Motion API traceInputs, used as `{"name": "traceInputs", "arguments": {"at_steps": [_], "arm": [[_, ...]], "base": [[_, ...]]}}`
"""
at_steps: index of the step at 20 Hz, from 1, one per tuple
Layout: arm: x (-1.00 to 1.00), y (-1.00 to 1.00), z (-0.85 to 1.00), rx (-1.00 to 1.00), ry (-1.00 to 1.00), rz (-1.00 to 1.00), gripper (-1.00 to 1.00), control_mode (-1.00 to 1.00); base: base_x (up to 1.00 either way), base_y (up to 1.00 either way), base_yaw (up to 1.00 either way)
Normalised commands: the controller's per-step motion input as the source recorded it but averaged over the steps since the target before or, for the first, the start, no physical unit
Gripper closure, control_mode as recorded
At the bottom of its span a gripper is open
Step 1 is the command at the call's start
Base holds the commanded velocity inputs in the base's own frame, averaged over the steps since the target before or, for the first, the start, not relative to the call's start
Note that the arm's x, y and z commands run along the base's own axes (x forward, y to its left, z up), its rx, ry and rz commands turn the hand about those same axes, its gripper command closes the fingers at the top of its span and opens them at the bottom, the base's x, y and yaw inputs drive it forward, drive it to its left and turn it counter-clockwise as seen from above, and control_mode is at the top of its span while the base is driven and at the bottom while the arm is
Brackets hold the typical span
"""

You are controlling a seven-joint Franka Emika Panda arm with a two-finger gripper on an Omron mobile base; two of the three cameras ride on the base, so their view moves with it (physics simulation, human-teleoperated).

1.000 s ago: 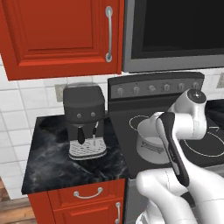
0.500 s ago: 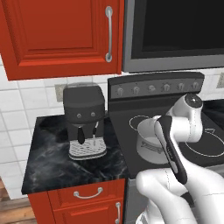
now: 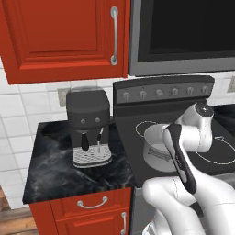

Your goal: Open the cabinet and move the ladle to the pot. Then close the cabinet.

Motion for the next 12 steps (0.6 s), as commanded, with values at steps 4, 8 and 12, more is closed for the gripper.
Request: {"name": "traceInputs", "arguments": {"at_steps": [4, 8, 12], "arm": [[0.00, -0.06, -0.09, -0.01, 0.00, 0.10, 1.00, -1.00], [0.05, -0.04, -0.07, -0.03, 0.00, 0.10, 1.00, -1.00], [0.16, 0.00, -0.03, -0.04, 0.00, 0.07, 1.00, -1.00]], "base": [[0.00, 0.00, 0.00], [0.00, 0.00, 0.00], [0.00, 0.00, 0.00]]}}
